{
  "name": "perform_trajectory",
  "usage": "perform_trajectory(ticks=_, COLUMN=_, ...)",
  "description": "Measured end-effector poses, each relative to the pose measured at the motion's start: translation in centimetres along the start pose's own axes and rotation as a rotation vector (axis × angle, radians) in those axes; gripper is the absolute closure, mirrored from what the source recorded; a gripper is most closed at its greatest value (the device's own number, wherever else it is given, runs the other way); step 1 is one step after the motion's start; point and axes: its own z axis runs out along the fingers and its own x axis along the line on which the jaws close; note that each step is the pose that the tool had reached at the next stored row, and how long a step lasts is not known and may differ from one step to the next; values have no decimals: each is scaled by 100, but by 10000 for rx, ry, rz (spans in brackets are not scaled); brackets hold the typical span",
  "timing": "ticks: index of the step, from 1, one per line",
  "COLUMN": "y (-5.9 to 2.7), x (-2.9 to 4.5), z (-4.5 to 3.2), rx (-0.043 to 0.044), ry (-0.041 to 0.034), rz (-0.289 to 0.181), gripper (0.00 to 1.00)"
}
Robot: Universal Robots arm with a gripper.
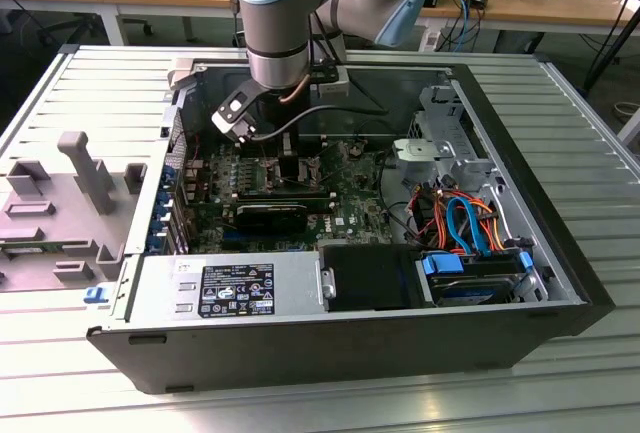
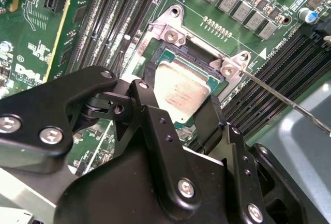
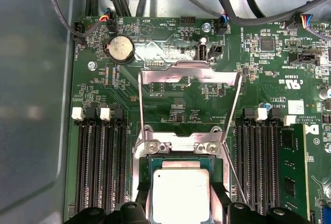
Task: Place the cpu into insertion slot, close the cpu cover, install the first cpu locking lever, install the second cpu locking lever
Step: 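Place the cpu into insertion slot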
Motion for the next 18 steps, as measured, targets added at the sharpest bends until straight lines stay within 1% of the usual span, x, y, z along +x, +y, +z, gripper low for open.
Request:
perform_trajectory(ticks=6, y=-5, x=1, z=21, rx=6, ry=-11, rz=120, gripper=46)
perform_trajectory(ticks=16, y=-6, x=1, z=33, rx=4, ry=-8, rz=125, gripper=46)
perform_trajectory(ticks=17, y=-6, x=1, z=34, rx=1, ry=-9, rz=124, gripper=44)
perform_trajectory(ticks=18, y=-5, x=4, z=39, rx=-6, ry=9, rz=126, gripper=44)
